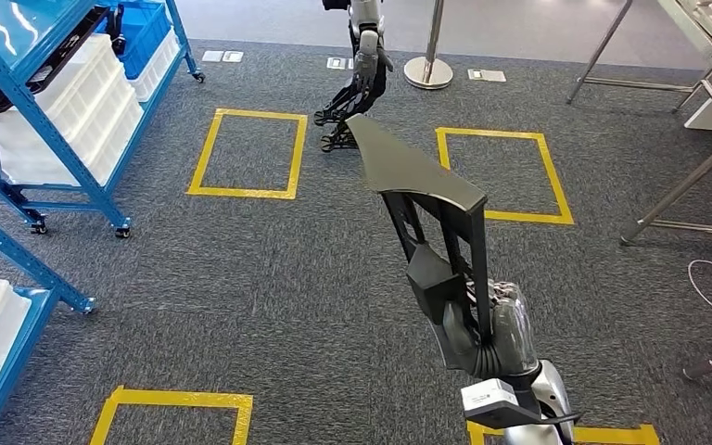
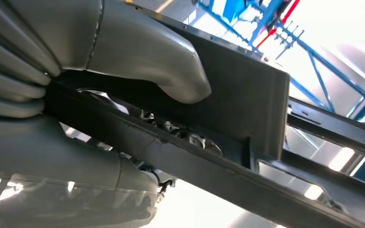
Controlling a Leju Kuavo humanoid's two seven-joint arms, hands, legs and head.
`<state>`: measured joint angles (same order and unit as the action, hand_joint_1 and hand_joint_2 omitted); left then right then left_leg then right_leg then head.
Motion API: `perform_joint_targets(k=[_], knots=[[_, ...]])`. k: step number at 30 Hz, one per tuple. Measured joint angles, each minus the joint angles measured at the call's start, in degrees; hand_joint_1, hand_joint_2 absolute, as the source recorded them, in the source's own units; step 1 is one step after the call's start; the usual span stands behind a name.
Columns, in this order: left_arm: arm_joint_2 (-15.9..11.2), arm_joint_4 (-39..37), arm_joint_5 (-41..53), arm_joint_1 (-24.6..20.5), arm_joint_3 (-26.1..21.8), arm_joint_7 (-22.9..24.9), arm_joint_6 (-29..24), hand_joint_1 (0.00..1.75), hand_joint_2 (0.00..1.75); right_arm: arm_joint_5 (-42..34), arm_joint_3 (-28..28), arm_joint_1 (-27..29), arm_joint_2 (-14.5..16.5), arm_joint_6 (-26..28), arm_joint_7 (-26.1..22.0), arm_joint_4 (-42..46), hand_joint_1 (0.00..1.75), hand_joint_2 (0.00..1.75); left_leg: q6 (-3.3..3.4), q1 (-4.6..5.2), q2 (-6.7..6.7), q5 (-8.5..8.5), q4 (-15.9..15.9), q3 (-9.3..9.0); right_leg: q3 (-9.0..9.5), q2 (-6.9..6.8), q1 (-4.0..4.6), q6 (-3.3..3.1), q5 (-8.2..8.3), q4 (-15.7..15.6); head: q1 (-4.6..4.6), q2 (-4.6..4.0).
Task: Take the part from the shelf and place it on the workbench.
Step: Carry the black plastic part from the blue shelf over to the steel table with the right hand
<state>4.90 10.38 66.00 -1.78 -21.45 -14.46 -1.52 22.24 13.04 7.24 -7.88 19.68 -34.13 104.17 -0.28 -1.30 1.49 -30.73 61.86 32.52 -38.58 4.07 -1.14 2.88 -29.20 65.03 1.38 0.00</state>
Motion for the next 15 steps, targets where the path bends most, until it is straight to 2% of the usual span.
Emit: perform_joint_targets(k=[1, 2, 3, 4, 5, 6, 8, 9, 10, 11, 12, 13, 14, 15], knots=[[0.05, 0.00, 0.03, 0.15, 0.01, 0.16, 0.09, 0.00, 1.75, -0.04, 0.06, -0.20, 0.09, -0.01, -0.03, 0.00, 1.75, 1.75, 0.16, 0.12, -0.84, -0.03, -0.04, -0.01, -1.70, -1.62, 0.16, 0.03, -1.64, 3.45, -0.43, 0.00], [0.08, 0.00, 0.04, 0.27, 0.01, 0.38, 0.18, 0.00, 1.75, -0.05, 0.13, -0.33, 0.18, -0.01, -0.05, -0.02, 1.75, 1.75, 0.29, 0.22, -1.77, -0.09, -0.05, -0.01, -3.61, -2.50, 0.17, 0.05, -3.19, 7.28, -0.81, 0.00], [0.12, 0.00, 0.08, 0.32, 0.01, 0.62, 0.26, 0.00, 1.75, -0.05, 0.18, -0.35, 0.28, -0.01, -0.05, -0.05, 1.75, 1.75, 0.37, 0.29, -2.68, -0.18, -0.05, -0.02, -5.08, -2.94, 0.16, 0.06, -4.07, 10.22, -1.08, 0.00], [0.16, 0.00, 0.13, 0.33, 0.01, 0.87, 0.31, 0.00, 1.75, -0.06, 0.24, -0.32, 0.36, -0.01, -0.05, -0.09, 1.75, 1.75, 0.42, 0.33, -3.53, -0.28, -0.04, -0.07, -5.69, -3.19, 0.15, 0.06, -3.99, 11.44, -1.33, 0.00], [0.20, 0.00, 0.21, 0.33, 0.02, 1.04, 0.32, 0.00, 1.75, -0.06, 0.28, -0.29, 0.42, -0.01, -0.06, -0.13, 1.75, 1.75, 0.42, 0.34, -4.34, -0.41, -0.05, -0.18, -5.13, -3.41, 0.15, 0.03, -2.85, 10.30, -1.61, 0.00], [0.25, 0.00, 0.28, 0.33, 0.03, 1.16, 0.31, 0.00, 1.75, -0.09, 0.31, -0.28, 0.45, -0.01, -0.08, -0.15, 1.75, 1.75, 0.38, 0.34, -5.07, -0.57, -0.05, -0.35, -3.49, -3.87, 0.15, -0.02, -0.99, 7.10, -1.87, 0.00], [0.36, 0.00, 0.36, 0.34, 0.08, 1.37, 0.09, 0.00, 1.75, -0.25, 0.33, -0.34, 0.51, -0.02, -0.20, -0.16, 1.75, 1.75, 0.05, 0.53, -6.31, -0.97, -0.10, -0.76, 0.38, -6.21, 0.58, -0.23, 1.63, -0.37, -2.36, 0.00], [0.40, 0.00, 0.39, 0.34, 0.11, 1.46, -0.08, 0.00, 1.75, -0.43, 0.34, -0.36, 0.54, -0.02, -0.36, -0.17, 1.75, 1.75, -0.18, 0.71, -6.78, -1.12, -0.19, -0.97, 1.52, -7.08, 0.88, -0.39, 2.08, -2.66, -2.49, 0.00], [0.44, 0.00, 0.46, 0.34, 0.18, 1.50, -0.23, 0.00, 1.75, -0.80, 0.32, -0.34, 0.55, -0.03, -0.65, -0.19, 1.75, 1.75, -0.41, 0.93, -7.23, -1.22, -0.37, -1.18, 1.94, -7.55, 1.18, -0.55, 1.95, -3.63, -2.40, 0.00], [0.48, 0.01, 0.57, 0.31, 0.28, 1.45, -0.36, 0.00, 1.75, -1.29, 0.24, -0.27, 0.56, -0.05, -1.05, -0.20, 1.75, 1.75, -0.63, 1.14, -7.67, -1.25, -0.61, -1.41, 1.91, -7.16, 1.41, -0.77, 1.94, -3.78, -2.22, 0.00], [0.51, 0.02, 0.69, 0.27, 0.39, 1.33, -0.40, 0.00, 1.75, -1.85, 0.09, -0.13, 0.55, -0.09, -1.50, -0.19, 1.75, 1.75, -0.89, 1.17, -8.02, -1.32, -0.86, -1.73, 1.93, -6.52, 1.25, -1.02, 1.98, -3.92, -1.99, 0.00], [0.55, 0.03, 0.78, 0.22, 0.50, 1.05, -0.44, 0.00, 1.75, -2.51, -0.15, 0.07, 0.53, -0.17, -1.98, -0.14, 1.75, 1.75, -1.13, 1.14, -7.59, -1.62, -0.79, -1.93, 2.06, -5.95, 1.01, -1.28, 2.02, -4.10, -1.66, 0.00], [0.57, 0.04, 0.76, 0.16, 0.57, 0.63, -0.49, 0.00, 1.75, -3.04, -0.43, 0.24, 0.51, -0.32, -2.34, -0.07, 1.75, 1.75, -1.32, 1.07, -6.41, -2.36, 0.16, -1.68, 2.22, -5.38, 0.74, -1.62, 2.05, -4.27, -1.39, 0.00], [0.61, 0.04, 0.66, 0.08, 0.60, 0.09, -0.51, 0.00, 1.75, -3.44, -0.73, 0.38, 0.49, -0.53, -2.57, 0.00, 1.75, 1.75, -1.45, 1.04, -4.79, -3.69, 2.39, -0.76, 2.42, -4.83, 0.45, -2.02, 2.08, -4.43, -0.96, 0.00]])
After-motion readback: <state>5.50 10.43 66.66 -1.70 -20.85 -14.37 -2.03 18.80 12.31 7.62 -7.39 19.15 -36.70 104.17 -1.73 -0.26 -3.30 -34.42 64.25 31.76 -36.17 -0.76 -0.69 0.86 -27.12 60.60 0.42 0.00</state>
